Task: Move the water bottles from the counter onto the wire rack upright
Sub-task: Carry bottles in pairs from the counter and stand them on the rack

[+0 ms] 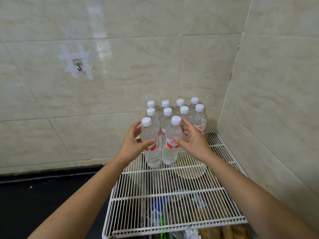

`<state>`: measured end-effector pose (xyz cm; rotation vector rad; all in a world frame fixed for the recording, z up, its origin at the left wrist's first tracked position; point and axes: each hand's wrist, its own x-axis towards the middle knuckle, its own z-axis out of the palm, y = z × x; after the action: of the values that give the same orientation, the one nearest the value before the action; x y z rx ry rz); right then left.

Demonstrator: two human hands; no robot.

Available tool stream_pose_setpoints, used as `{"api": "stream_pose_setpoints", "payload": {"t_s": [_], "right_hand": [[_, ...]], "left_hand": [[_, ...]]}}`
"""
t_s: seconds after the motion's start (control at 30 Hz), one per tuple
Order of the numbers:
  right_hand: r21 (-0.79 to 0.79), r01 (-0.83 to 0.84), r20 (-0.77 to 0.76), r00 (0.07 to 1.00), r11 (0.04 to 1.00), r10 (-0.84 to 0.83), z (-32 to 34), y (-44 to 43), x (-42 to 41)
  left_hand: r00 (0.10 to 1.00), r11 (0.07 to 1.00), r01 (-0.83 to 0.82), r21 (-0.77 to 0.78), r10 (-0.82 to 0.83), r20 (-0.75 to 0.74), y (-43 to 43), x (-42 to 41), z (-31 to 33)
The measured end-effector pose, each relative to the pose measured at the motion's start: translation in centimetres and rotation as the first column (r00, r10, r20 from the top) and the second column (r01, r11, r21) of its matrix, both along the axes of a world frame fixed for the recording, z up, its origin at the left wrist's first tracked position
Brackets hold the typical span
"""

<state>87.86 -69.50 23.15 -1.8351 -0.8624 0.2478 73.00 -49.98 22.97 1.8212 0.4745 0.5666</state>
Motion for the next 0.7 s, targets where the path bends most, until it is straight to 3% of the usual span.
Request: {"api": "stream_pose_setpoints", "payload": {"t_s": [0.17,0.23,0.37,0.53,0.7], "right_hand": [[-0.263,-0.046,-0.047,0.998,0.964,0.035,-3.4,-0.3,-1.2],[-0.346,-0.081,-0.053,0.996,0.935,0.067,-4.7,0.0,-1.7],[-0.353,-0.033,-0.002,0.999,0.935,0.035,-6.3,0.8,-1.9],[-0.354,0.082,0.24,0.971,0.932,0.006,-6.5,0.9,-1.8],[-0.406,0.111,0.279,0.96,0.907,0.007,-6.9,1.2,-1.0]], "left_hand": [[0.927,0.999,-0.002,-0.039,-0.013,-0.376,-1.1,-0.4,-3.7],[0.888,0.998,0.048,0.035,-0.026,-0.459,-1.5,-0.3,-5.1],[0.901,0.986,0.03,0.164,0.044,-0.431,-2.0,0.2,-6.2],[0.923,0.99,0.004,0.138,0.05,-0.382,-2.3,0.6,-7.0],[0.933,0.983,-0.002,0.181,0.067,-0.354,-2.1,1.0,-8.0]]}}
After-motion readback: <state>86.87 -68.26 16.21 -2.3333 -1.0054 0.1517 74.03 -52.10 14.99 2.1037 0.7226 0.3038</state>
